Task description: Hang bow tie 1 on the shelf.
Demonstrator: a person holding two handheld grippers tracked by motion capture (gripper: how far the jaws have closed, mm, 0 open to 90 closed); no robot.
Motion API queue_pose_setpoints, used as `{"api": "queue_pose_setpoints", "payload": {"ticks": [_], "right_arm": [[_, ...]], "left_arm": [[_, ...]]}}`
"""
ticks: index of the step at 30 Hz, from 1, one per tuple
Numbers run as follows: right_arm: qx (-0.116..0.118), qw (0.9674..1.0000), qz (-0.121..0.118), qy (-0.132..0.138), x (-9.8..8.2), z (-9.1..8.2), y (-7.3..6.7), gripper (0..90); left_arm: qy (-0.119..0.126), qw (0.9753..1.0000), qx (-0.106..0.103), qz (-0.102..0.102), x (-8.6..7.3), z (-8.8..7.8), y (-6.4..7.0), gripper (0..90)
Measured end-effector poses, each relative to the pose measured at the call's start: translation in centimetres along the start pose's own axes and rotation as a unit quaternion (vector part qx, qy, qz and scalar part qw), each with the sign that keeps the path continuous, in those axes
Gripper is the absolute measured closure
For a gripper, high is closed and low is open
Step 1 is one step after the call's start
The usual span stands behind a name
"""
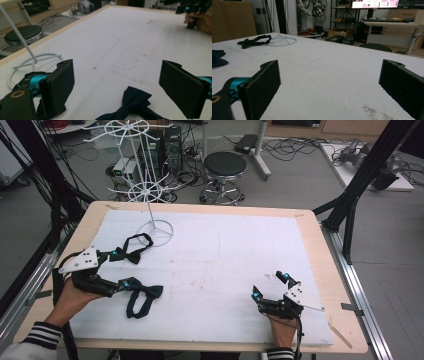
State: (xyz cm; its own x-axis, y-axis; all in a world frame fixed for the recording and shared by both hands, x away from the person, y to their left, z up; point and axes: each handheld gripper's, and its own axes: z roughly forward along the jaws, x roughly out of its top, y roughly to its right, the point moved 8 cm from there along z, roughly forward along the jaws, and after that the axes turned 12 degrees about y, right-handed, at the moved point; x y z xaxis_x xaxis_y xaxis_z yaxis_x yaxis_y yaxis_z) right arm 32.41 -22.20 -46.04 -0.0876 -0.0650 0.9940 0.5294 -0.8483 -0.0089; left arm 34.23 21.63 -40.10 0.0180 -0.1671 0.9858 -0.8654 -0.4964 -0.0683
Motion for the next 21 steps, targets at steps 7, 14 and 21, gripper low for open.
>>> {"api": "queue_pose_setpoints", "payload": {"ticks": [7, 14, 21], "right_arm": [[0.001, 1.0, 0.001, 0.0, 0.0, 0.0, 0.0, 3.0], [0.0, 1.0, 0.003, 0.001, 0.0, -0.1, 0.0, 2.9], [0.0, 1.0, 0.002, 0.006, 0.1, -0.1, 0.1, 3.0]], "left_arm": [[-0.058, 0.9974, -0.037, 0.021, -0.6, 1.2, 0.7, 14.3], [-0.145, 0.9856, -0.073, 0.046, -1.8, 2.2, 1.1, 17.5], [-0.212, 0.9706, -0.094, 0.064, -2.9, 2.8, 0.8, 18.8]]}}
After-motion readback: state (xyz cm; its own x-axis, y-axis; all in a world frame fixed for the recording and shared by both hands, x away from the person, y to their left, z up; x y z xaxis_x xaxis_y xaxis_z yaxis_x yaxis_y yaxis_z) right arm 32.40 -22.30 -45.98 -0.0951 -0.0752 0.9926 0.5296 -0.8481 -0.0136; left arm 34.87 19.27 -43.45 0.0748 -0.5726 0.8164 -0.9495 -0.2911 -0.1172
